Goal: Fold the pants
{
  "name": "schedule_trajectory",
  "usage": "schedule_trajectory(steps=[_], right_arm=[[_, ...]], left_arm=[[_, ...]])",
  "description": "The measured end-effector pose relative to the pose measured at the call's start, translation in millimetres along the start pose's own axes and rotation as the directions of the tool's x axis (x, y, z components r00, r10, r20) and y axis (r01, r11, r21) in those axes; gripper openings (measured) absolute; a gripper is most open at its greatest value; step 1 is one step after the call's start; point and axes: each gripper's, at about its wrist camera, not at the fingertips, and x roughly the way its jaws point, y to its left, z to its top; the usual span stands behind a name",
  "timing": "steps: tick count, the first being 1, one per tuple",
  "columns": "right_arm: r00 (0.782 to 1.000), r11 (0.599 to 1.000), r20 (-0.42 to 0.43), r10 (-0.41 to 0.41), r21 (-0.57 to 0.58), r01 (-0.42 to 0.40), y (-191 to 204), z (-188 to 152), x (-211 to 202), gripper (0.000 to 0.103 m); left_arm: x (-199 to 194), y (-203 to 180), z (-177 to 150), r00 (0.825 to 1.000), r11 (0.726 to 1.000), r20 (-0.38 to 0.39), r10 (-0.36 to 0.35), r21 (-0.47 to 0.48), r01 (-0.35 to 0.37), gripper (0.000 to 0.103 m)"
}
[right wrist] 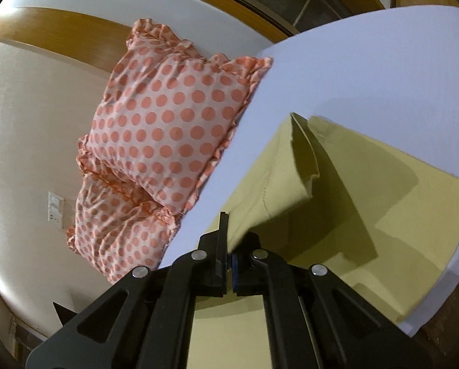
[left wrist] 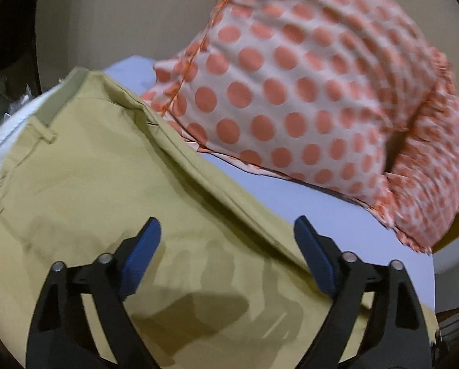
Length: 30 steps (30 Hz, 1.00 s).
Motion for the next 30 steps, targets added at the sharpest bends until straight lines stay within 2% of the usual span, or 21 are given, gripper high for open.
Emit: schedule_trajectory(steps=[1,3,4,5,6,7,9,13,15,17,21,23,25,30], right_arm=[[1.000,1.000,0.001,0.008,-0.006,-0.008,1.8,1.6,-0.6,0.002],[1.000,1.000,0.005,0.014,-0.014,-0.014,4.5,3.5,-1.6,0.002],[1.000,1.000,0.008,0.019,-0.018,-0.018,4.2,4.4,-2.2,0.002],[1.000,1.000,0.010,0.021,-0.020,-0.020,5.2,4.9,-1.4,0.002],[1.000,1.000,0.013,0.023,-0.021,-0.022,4.4,5.7,-0.4,0.002],[1.000,1.000,0.016,0.022,-0.022,-0.022,4.1,6.5,0.7,0.002],[0.999,0.999,0.026,0.020,-0.026,-0.020,3.4,9.9,2.0,0.002],[0.996,0.999,0.072,0.045,-0.030,-0.043,4.8,15.2,-17.7,0.002],[0.995,0.998,0.087,0.050,-0.037,-0.047,3.1,14.6,-32.0,0.002],[0.995,0.999,0.093,0.018,-0.044,-0.014,-2.0,9.9,-43.0,0.002],[0.995,0.998,0.085,-0.052,-0.031,0.055,-20.4,-1.7,-52.1,0.002],[0.994,0.997,0.073,-0.077,-0.013,0.078,-31.5,-6.5,-53.8,0.002],[0.992,0.994,0.069,-0.105,-0.003,0.105,-40.3,-9.3,-54.6,0.002],[0.988,0.990,0.069,-0.141,-0.002,0.141,-49.6,-13.9,-55.5,0.002]], left_arm=[[12.1,-0.5,6.3,0.999,1.000,-0.024,0.024,0.000,-0.024,0.080],[37.6,1.7,18.0,0.994,0.996,-0.072,0.085,-0.014,-0.086,0.067],[47.3,4.4,21.9,0.991,0.994,-0.088,0.101,-0.026,-0.104,0.048],[55.8,8.6,25.3,0.989,0.993,-0.099,0.109,-0.040,-0.113,0.022],[56.3,11.6,27.2,0.989,0.991,-0.085,0.122,-0.046,-0.127,0.013],[52.8,14.8,27.6,0.992,0.993,-0.075,0.098,-0.059,-0.102,0.008],[28.5,20.8,22.7,0.998,0.995,-0.026,0.060,-0.074,-0.062,0.006],[-64.0,40.4,-13.6,0.995,0.999,0.102,-0.019,-0.038,0.023,0.006],[-111.7,56.9,-50.3,0.988,0.999,0.150,-0.032,-0.016,0.035,0.008],[-142.9,74.3,-94.7,0.988,1.000,0.156,-0.003,0.002,0.003,0.011],[-153.9,104.9,-161.0,0.994,0.999,0.106,0.038,-0.041,-0.034,0.011],[-151.3,118.5,-183.2,0.997,0.996,0.072,0.007,-0.088,-0.001,0.011],[-151.5,129.4,-193.8,0.997,0.993,0.070,-0.014,-0.113,0.022,0.010],[-156.0,127.1,-202.1,0.995,0.997,0.097,-0.012,-0.075,0.019,0.010]])
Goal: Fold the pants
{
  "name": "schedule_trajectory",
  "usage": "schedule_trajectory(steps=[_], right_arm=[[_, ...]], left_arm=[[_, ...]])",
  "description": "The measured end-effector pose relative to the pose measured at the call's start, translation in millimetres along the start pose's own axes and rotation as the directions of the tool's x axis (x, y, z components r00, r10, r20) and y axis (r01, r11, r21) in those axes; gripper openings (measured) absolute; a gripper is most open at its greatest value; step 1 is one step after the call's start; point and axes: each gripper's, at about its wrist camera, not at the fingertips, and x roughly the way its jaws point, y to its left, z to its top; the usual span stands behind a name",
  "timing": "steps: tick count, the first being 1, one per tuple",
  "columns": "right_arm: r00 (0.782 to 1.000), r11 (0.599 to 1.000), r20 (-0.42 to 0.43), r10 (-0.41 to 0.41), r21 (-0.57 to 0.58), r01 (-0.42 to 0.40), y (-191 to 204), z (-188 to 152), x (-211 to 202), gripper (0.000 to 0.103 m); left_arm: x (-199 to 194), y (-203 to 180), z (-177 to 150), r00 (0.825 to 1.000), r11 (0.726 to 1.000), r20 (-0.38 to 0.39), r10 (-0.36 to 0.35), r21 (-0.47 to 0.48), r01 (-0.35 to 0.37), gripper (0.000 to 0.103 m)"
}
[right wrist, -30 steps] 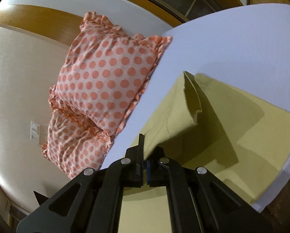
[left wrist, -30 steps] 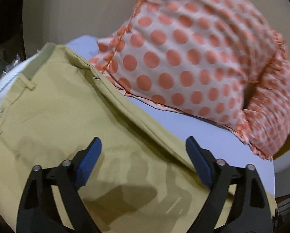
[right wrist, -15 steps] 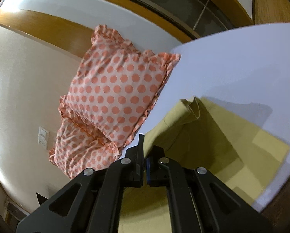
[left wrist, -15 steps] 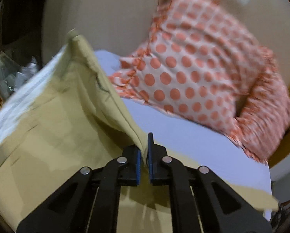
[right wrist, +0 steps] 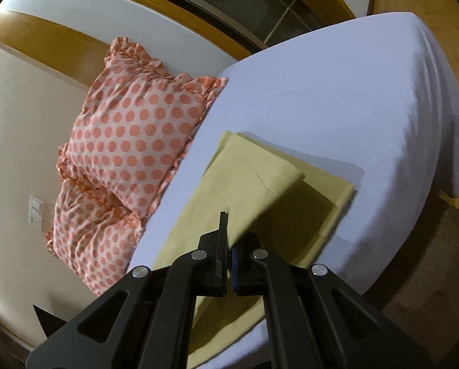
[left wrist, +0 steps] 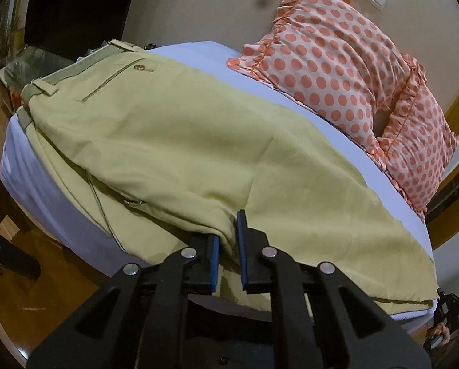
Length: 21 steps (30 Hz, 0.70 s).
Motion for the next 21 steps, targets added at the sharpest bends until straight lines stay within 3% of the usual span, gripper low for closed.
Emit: schedule_trajectory(steps=[7,11,12,14,15,17,21], right_arm=[[1.000,1.000,0.014,-0.027,-0.012,0.027,-3.9,-1.9,-11.8,0.002],[0.996,0.995,0.006,-0.087,-0.043,0.087,-5.7,-5.0,-12.4,0.002],[0.995,0.993,0.017,-0.102,-0.054,0.103,-4.3,-5.6,-15.3,0.007],[0.986,0.986,0.090,-0.141,-0.072,0.147,-2.3,-3.9,-28.9,0.032],[0.977,0.981,0.139,-0.162,-0.082,0.174,-1.8,-2.3,-35.3,0.051],[0.950,0.966,0.233,-0.210,-0.103,0.238,-2.9,1.2,-44.8,0.053],[0.941,0.952,0.203,-0.273,-0.085,0.294,-21.0,4.3,-33.7,0.051]], left_arm=[[-8.8,3.2,-10.9,1.000,0.999,0.003,-0.025,0.031,0.025,0.010],[-11.0,2.1,-16.3,1.000,0.997,0.007,-0.016,0.073,0.015,0.011],[-11.7,1.8,-17.3,1.000,0.996,0.009,-0.013,0.084,0.012,0.013],[-14.5,2.0,-19.0,1.000,0.995,0.014,-0.022,0.100,0.020,0.015],[-17.3,2.0,-20.7,0.999,0.994,0.017,-0.030,0.110,0.028,0.017],[-25.3,-0.3,-26.1,0.999,0.989,0.034,-0.039,0.145,0.034,0.028],[-38.3,-4.4,-41.3,0.997,0.980,0.062,-0.044,0.199,0.031,0.043]])
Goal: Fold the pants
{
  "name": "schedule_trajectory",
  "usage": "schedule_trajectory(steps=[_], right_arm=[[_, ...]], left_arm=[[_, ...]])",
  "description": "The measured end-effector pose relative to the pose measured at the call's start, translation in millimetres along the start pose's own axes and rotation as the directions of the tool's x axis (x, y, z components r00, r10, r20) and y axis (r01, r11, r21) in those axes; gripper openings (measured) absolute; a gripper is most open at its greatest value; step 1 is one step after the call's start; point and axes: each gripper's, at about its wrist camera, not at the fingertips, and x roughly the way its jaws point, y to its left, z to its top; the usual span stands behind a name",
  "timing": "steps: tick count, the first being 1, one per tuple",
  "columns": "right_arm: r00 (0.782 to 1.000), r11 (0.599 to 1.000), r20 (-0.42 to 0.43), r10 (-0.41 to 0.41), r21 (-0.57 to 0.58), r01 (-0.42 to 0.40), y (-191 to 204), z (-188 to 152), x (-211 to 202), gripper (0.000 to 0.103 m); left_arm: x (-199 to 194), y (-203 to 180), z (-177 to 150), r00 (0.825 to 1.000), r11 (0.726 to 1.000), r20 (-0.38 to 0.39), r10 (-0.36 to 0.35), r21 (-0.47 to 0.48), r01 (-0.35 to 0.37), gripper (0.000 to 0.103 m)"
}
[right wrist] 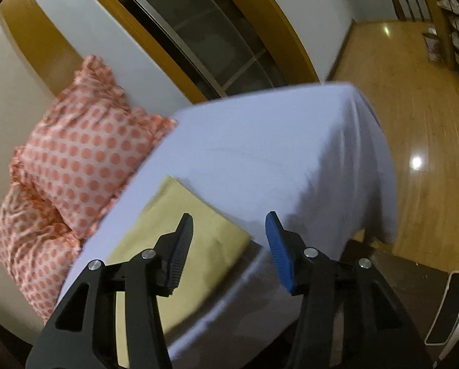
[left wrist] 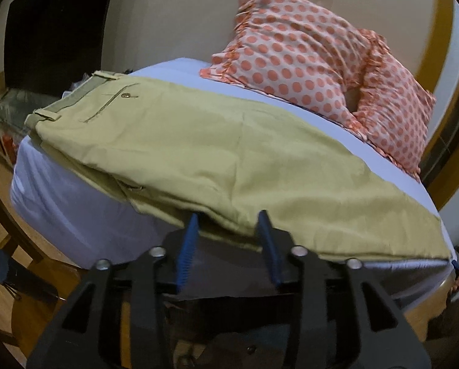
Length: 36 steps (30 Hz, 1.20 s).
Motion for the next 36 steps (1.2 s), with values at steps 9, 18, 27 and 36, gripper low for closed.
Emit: schedule_trajectory(steps=[9,18,27,36], right_arm=[[0.983,0.973,-0.067,0.169,-0.146,-0.177,17.6,-27.7,17.1,0.004],[0.857,0.787,-0.195,0.476,-0.341,-0.514,160.8,-64.5,-6.2,0.003],[0.512,0.237,-0.791,0.334,-0.455,-0.858,330.3,-294.0,-36.2,0.014],[0.501,0.320,-0.755,0.423,-0.393,-0.862,310.0,-269.4,-45.8,0.078]], left_arm=[[-5.2,-8.1,-19.4,0.988,0.988,0.028,-0.151,-0.002,0.151,0.051],[-14.9,12.7,-22.0,0.984,0.985,0.116,-0.134,-0.094,0.145,0.066],[-11.7,14.0,-24.6,0.990,0.994,0.132,-0.054,-0.090,0.066,0.079],[23.5,19.0,-19.9,0.996,0.988,0.061,-0.070,-0.136,0.077,0.083]])
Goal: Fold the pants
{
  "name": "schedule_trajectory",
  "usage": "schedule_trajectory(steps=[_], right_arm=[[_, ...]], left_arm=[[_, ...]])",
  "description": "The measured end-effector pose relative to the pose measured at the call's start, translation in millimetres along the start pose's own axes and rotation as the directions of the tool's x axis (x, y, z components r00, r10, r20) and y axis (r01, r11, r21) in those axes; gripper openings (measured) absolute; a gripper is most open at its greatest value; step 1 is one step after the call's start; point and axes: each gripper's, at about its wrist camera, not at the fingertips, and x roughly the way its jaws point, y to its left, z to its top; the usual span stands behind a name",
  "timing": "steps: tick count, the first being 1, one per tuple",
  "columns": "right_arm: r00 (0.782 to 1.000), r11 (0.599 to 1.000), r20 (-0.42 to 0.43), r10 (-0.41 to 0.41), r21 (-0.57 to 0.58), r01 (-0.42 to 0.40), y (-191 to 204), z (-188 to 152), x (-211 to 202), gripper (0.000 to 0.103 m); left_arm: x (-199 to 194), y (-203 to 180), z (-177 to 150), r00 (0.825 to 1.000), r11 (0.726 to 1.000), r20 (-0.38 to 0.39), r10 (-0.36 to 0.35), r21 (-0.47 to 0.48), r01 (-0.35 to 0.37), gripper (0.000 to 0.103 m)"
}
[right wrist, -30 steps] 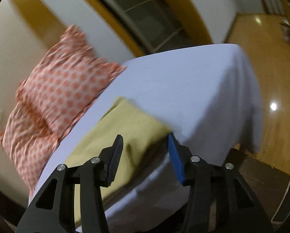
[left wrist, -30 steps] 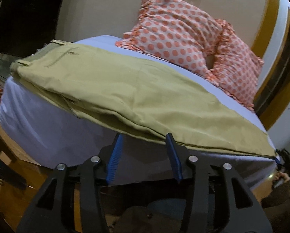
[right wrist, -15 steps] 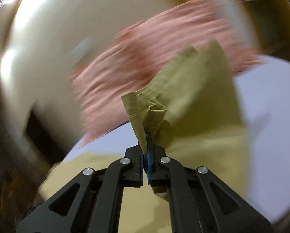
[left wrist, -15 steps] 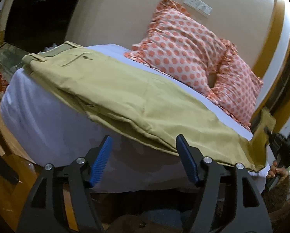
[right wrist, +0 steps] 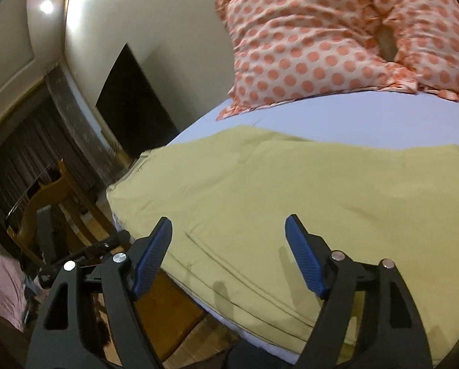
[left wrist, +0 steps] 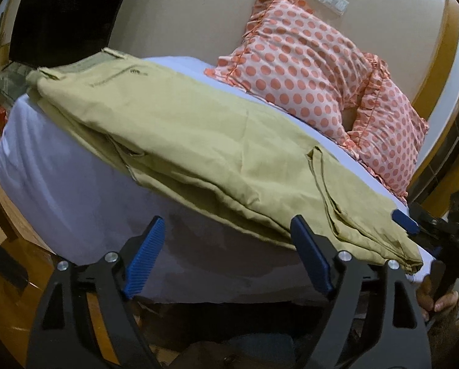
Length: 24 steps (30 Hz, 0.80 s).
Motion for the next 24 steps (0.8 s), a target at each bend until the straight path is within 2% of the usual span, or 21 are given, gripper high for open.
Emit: schedule_trajectory(steps=[4,8,12,15,18,20,22,24], right_arm=[[1.000,1.000,-0.007,0.015,0.018,-0.015,-1.5,1.6,1.1,0.079],[1.000,0.999,-0.020,0.022,0.026,-0.022,-4.2,0.1,7.7,0.079],[0.999,0.998,-0.038,0.022,0.052,-0.020,-10.6,-2.8,15.3,0.079],[0.999,0.998,-0.052,0.016,0.063,-0.013,-13.4,-6.1,17.3,0.080],[0.998,0.997,-0.059,0.017,0.078,-0.012,-16.5,-7.6,19.5,0.080],[0.998,0.997,-0.056,0.018,0.078,-0.014,-16.8,-7.1,19.0,0.080],[0.999,0.997,-0.047,0.019,0.074,-0.015,-16.8,-6.6,17.0,0.081],[0.999,0.997,-0.042,0.019,0.075,-0.016,-18.1,-6.2,15.2,0.081]], left_arm=[[7.6,6.0,7.8,1.000,0.998,-0.003,0.008,-0.062,-0.009,0.082],[1.6,7.8,22.4,0.999,0.994,0.028,0.037,-0.101,-0.034,0.084],[-2.5,18.3,30.9,1.000,0.983,0.018,0.000,-0.186,0.003,0.083],[-13.9,19.6,37.8,0.996,0.983,0.078,0.038,-0.183,-0.023,0.082],[-7.9,33.2,49.6,0.995,0.978,0.071,0.064,-0.204,-0.048,0.082],[-6.9,46.5,57.2,0.994,0.969,0.082,0.078,-0.240,-0.057,0.082],[-8.6,66.8,70.8,0.986,0.950,0.110,0.122,-0.300,-0.084,0.082],[-9.0,85.5,81.0,0.983,0.931,0.124,0.135,-0.356,-0.083,0.079]])
